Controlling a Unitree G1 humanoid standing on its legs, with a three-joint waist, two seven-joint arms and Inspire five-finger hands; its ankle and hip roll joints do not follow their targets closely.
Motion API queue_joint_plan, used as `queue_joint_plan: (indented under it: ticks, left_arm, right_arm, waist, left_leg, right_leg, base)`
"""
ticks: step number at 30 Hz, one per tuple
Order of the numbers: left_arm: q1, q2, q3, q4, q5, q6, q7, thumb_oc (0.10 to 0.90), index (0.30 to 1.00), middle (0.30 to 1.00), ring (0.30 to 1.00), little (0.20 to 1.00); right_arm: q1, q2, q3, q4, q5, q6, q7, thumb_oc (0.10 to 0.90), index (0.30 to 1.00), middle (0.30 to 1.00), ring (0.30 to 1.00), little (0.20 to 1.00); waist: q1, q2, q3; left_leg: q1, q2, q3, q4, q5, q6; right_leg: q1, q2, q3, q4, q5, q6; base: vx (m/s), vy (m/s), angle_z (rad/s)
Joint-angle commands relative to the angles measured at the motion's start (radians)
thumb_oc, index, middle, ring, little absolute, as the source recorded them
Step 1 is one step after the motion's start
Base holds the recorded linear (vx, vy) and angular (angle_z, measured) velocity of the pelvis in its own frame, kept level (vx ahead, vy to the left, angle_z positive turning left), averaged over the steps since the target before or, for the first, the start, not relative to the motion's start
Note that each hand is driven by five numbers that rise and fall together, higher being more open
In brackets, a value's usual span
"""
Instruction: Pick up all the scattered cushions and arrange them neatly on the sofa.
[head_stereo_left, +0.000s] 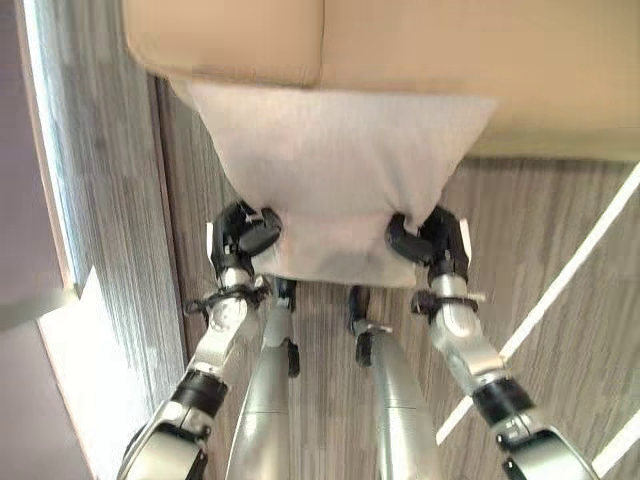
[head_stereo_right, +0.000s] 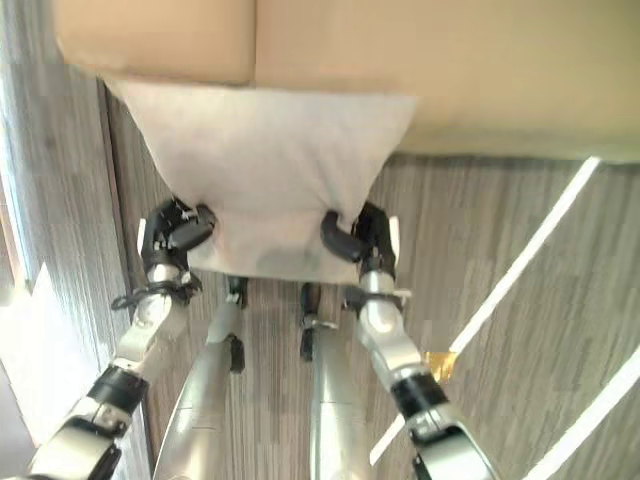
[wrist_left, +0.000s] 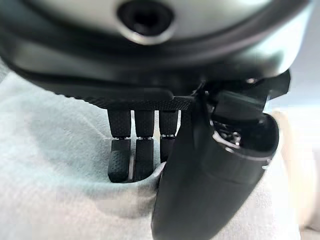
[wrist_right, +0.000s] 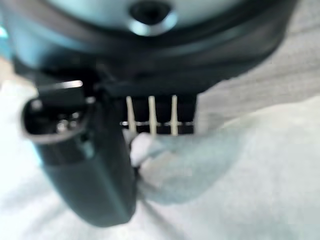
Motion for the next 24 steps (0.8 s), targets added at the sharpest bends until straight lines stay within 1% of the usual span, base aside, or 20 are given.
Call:
queue_joint_plan:
  ticks: [1,2,3,4,5,6,8,9,10,11,13,14,15,16,17,20,21,23,24]
  left_arm:
    - [-0.037,-0.062,-0.106,-0.119,0.082,-0.102,-0.141,0.400,0.300,0.300,0.300,0.300]
    - [-0.036,-0.061,-0.106,-0.120,0.082,-0.102,-0.141,0.400,0.300,0.300,0.300,0.300]
    - [-0.014,-0.057,-0.116,-0.122,0.081,-0.099,-0.151,0.400,0.300,0.300,0.300,0.300]
    - [0.023,-0.046,-0.119,-0.125,0.081,-0.093,-0.168,0.400,0.300,0.300,0.300,0.300]
    - [0.038,-0.043,-0.122,-0.127,0.077,-0.089,-0.176,0.400,0.300,0.300,0.300,0.300]
    - [0.038,-0.043,-0.123,-0.127,0.077,-0.089,-0.176,0.400,0.300,0.300,0.300,0.300]
    - [0.072,-0.037,-0.130,-0.122,0.078,-0.083,-0.188,0.400,0.300,0.300,0.300,0.300]
    - [0.089,-0.033,-0.133,-0.118,0.084,-0.079,-0.193,0.400,0.300,0.300,0.300,0.300]
    - [0.130,-0.023,-0.136,-0.116,0.095,-0.073,-0.212,0.400,0.300,0.300,0.300,0.300]
    - [0.130,-0.023,-0.136,-0.116,0.095,-0.073,-0.211,0.400,0.300,0.300,0.300,0.300]
    - [0.171,-0.010,-0.125,-0.127,0.106,-0.072,-0.222,0.400,0.300,0.300,0.300,0.300]
    - [0.207,0.005,-0.111,-0.138,0.111,-0.068,-0.232,0.400,0.300,0.300,0.300,0.300]
    - [0.226,0.010,-0.104,-0.147,0.111,-0.065,-0.238,0.400,0.300,0.300,0.300,0.300]
    - [0.227,0.010,-0.104,-0.148,0.111,-0.065,-0.238,0.400,0.300,0.300,0.300,0.300]
    - [0.255,0.016,-0.094,-0.159,0.107,-0.061,-0.253,0.400,0.300,0.300,0.300,0.300]
    - [0.269,0.017,-0.090,-0.163,0.108,-0.056,-0.260,0.400,0.300,0.300,0.300,0.300]
    - [0.272,0.016,-0.093,-0.173,0.107,-0.057,-0.257,0.400,0.300,0.300,0.300,0.300]
    - [0.271,0.011,-0.097,-0.172,0.114,-0.054,-0.259,0.400,0.300,0.300,0.300,0.300]
    - [0.272,0.009,-0.097,-0.169,0.115,-0.050,-0.262,0.400,0.300,0.300,0.300,0.300]
  right_arm:
    - [-0.036,0.063,0.030,-0.150,-0.046,-0.129,0.090,0.400,0.300,0.300,0.300,0.300]
    - [-0.035,0.063,0.030,-0.150,-0.046,-0.129,0.090,0.400,0.300,0.300,0.300,0.300]
    - [-0.011,0.061,0.026,-0.154,-0.048,-0.125,0.096,0.400,0.300,0.300,0.300,0.300]
    - [0.035,0.055,0.012,-0.165,-0.055,-0.124,0.102,0.400,0.300,0.300,0.300,0.300]
    - [0.056,0.054,0.010,-0.169,-0.052,-0.123,0.108,0.400,0.300,0.300,0.300,0.300]
    - [0.056,0.054,0.010,-0.169,-0.052,-0.123,0.108,0.400,0.300,0.300,0.300,0.300]
    - [0.095,0.045,-0.002,-0.175,-0.062,-0.118,0.111,0.400,0.300,0.300,0.300,0.300]
    - [0.117,0.037,-0.010,-0.182,-0.076,-0.117,0.112,0.400,0.300,0.300,0.300,0.300]
    - [0.158,0.013,-0.028,-0.202,-0.108,-0.108,0.114,0.400,0.300,0.300,0.300,0.300]
    - [0.158,0.013,-0.029,-0.203,-0.108,-0.108,0.114,0.400,0.300,0.300,0.300,0.300]
    - [0.201,0.001,-0.045,-0.225,-0.125,-0.105,0.124,0.400,0.300,0.300,0.300,0.300]
    - [0.234,-0.009,-0.063,-0.245,-0.135,-0.103,0.133,0.400,0.300,0.300,0.300,0.300]
    - [0.255,-0.016,-0.076,-0.255,-0.139,-0.100,0.139,0.400,0.300,0.300,0.300,0.300]
    - [0.257,-0.016,-0.076,-0.257,-0.139,-0.099,0.140,0.400,0.300,0.300,0.300,0.300]
    - [0.290,-0.027,-0.095,-0.270,-0.143,-0.097,0.154,0.400,0.300,0.300,0.300,0.300]
    - [0.315,-0.039,-0.112,-0.277,-0.142,-0.093,0.161,0.400,0.300,0.300,0.300,0.300]
    - [0.333,-0.046,-0.130,-0.285,-0.139,-0.088,0.161,0.400,0.300,0.300,0.300,0.300]
    - [0.340,-0.046,-0.145,-0.281,-0.134,-0.086,0.161,0.400,0.300,0.300,0.300,0.300]
    - [0.345,-0.046,-0.151,-0.281,-0.132,-0.084,0.162,0.400,0.300,0.300,0.300,0.300]
  waist:
    - [0.001,0.025,-0.070]
    - [0.001,0.025,-0.067]
    - [-0.001,0.024,-0.071]
    - [-0.003,0.022,-0.082]
    - [-0.004,0.020,-0.087]
    - [-0.004,0.020,-0.085]
    - [-0.007,0.021,-0.099]
    - [-0.009,0.018,-0.106]
    - [-0.015,0.015,-0.123]
    - [-0.015,0.015,-0.124]
    - [-0.024,0.010,-0.147]
    - [-0.029,0.003,-0.167]
    - [-0.032,-0.001,-0.176]
    - [-0.030,-0.001,-0.174]
    - [-0.033,-0.008,-0.186]
    - [-0.034,-0.014,-0.196]
    - [-0.031,-0.020,-0.193]
    - [-0.028,-0.021,-0.204]
    - [-0.027,-0.020,-0.214]
  left_leg:
    - [0.128,-0.017,-0.038,0.057,-0.209,-0.028]
    - [0.132,-0.016,-0.038,0.054,-0.208,-0.029]
    - [0.172,-0.014,-0.035,0.039,-0.207,-0.028]
    - [0.247,-0.003,-0.031,0.008,-0.201,-0.032]
    - [0.290,0.002,-0.028,-0.009,-0.198,-0.036]
    - [0.294,0.002,-0.028,-0.011,-0.198,-0.036]
    - [0.367,0.013,-0.020,-0.039,-0.190,-0.041]
    - [0.402,0.018,-0.017,-0.049,-0.188,-0.045]
    - [0.464,0.036,-0.007,-0.058,-0.194,-0.053]
    - [0.463,0.035,-0.008,-0.060,-0.190,-0.053]
    - [0.514,0.051,0.006,-0.062,-0.199,-0.060]
    - [0.544,0.063,0.015,-0.040,-0.214,-0.062]
    - [0.562,0.067,0.021,-0.022,-0.226,-0.061]
    - [0.565,0.067,0.022,-0.021,-0.228,-0.061]
    - [0.586,0.076,0.024,0.020,-0.250,-0.058]
    - [0.594,0.081,0.027,0.070,-0.269,-0.055]
    - [0.584,0.064,0.014,0.115,-0.273,-0.049]
    - [0.564,0.023,-0.004,0.099,-0.271,-0.039]
    - [0.558,0.010,-0.003,0.082,-0.265,-0.035]
  right_leg:
    - [0.185,-0.018,-0.048,-0.361,0.167,0.088]
    - [0.190,-0.018,-0.048,-0.363,0.168,0.088]
    - [0.233,-0.017,-0.052,-0.384,0.172,0.088]
    - [0.312,-0.010,-0.060,-0.419,0.172,0.088]
    - [0.358,-0.005,-0.064,-0.438,0.171,0.087]
    - [0.361,-0.005,-0.064,-0.439,0.172,0.087]
    - [0.436,0.003,-0.070,-0.465,0.169,0.086]
    - [0.480,0.009,-0.072,-0.478,0.165,0.084]
    - [0.547,0.021,-0.074,-0.494,0.152,0.081]
    - [0.546,0.020,-0.075,-0.497,0.156,0.081]
    - [0.604,0.031,-0.069,-0.513,0.149,0.078]
    - [0.649,0.042,-0.061,-0.525,0.141,0.073]
    - [0.675,0.049,-0.056,-0.531,0.139,0.069]
    - [0.678,0.050,-0.055,-0.532,0.139,0.069]
    - [0.723,0.064,-0.045,-0.547,0.132,0.062]
    - [0.762,0.069,-0.033,-0.560,0.127,0.056]
    - [0.784,0.062,-0.028,-0.563,0.124,0.052]
    - [0.800,0.060,-0.029,-0.578,0.127,0.054]
    - [0.808,0.063,-0.029,-0.584,0.129,0.057]
  base:
    - [-0.01,-0.098,-0.11]
    - [0.01,-0.057,-0.05]
    - [0.03,-0.081,-0.05]
    - [0.06,-0.111,-0.03]
    - [0.04,-0.096,-0.01]
    - [0.03,-0.055,0.02]
    - [0.03,-0.063,0.03]
    - [0.10,-0.139,-0.09]
    - [0.08,-0.118,-0.12]
    - [0.09,-0.104,-0.14]
    - [0.09,-0.100,-0.07]
    - [0.12,-0.144,-0.10]
    - [0.08,-0.104,-0.17]
    - [0.08,-0.103,-0.24]
    - [0.07,-0.089,-0.21]
    - [0.07,-0.055,-0.12]
    - [0.10,-0.042,-0.14]
    - [0.10,-0.019,-0.17]
    - [0.11,0.008,-0.04]
